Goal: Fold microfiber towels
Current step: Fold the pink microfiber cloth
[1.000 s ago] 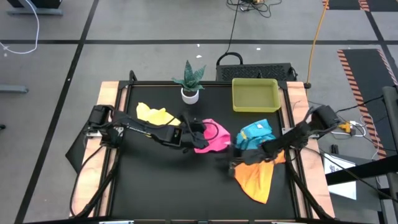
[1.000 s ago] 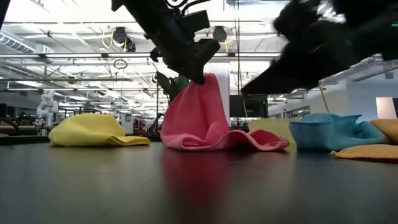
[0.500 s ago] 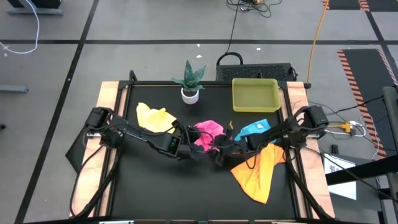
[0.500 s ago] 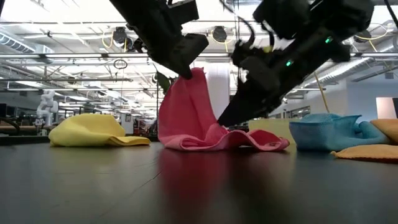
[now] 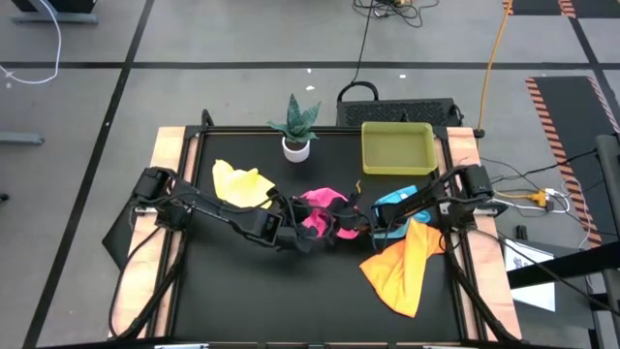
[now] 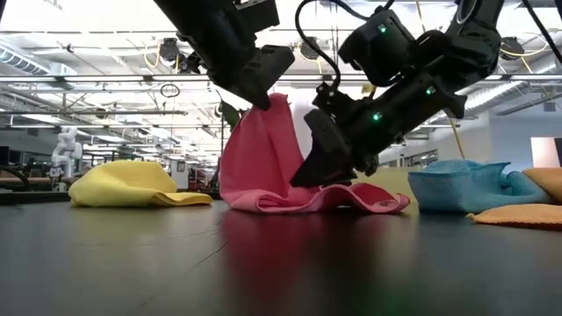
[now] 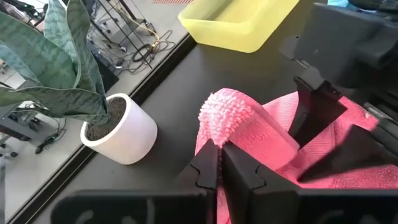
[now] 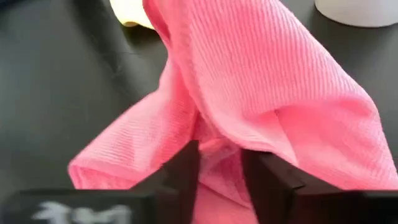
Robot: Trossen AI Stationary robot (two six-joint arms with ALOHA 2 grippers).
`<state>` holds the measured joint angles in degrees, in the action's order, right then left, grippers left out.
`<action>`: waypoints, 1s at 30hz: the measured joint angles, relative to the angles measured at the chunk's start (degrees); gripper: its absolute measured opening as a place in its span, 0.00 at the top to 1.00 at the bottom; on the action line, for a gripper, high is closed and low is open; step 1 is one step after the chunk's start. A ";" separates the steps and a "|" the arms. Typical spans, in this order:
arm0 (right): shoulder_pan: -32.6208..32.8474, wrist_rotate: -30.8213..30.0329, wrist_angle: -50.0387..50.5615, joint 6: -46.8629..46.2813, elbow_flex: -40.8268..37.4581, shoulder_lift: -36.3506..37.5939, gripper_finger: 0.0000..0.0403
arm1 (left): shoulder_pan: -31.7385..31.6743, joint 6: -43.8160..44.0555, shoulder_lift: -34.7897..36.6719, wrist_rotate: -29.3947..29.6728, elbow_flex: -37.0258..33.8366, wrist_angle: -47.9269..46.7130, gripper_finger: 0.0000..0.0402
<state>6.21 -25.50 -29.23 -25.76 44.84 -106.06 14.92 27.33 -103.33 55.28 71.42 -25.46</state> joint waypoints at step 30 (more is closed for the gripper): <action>24.01 9.01 2.54 13.06 -3.06 19.64 0.98 | 21.07 -4.38 14.82 -4.90 -0.07 -0.24 0.98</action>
<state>30.22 -16.49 -26.68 -12.70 41.78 -86.43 35.99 22.96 -88.51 50.37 71.35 -25.70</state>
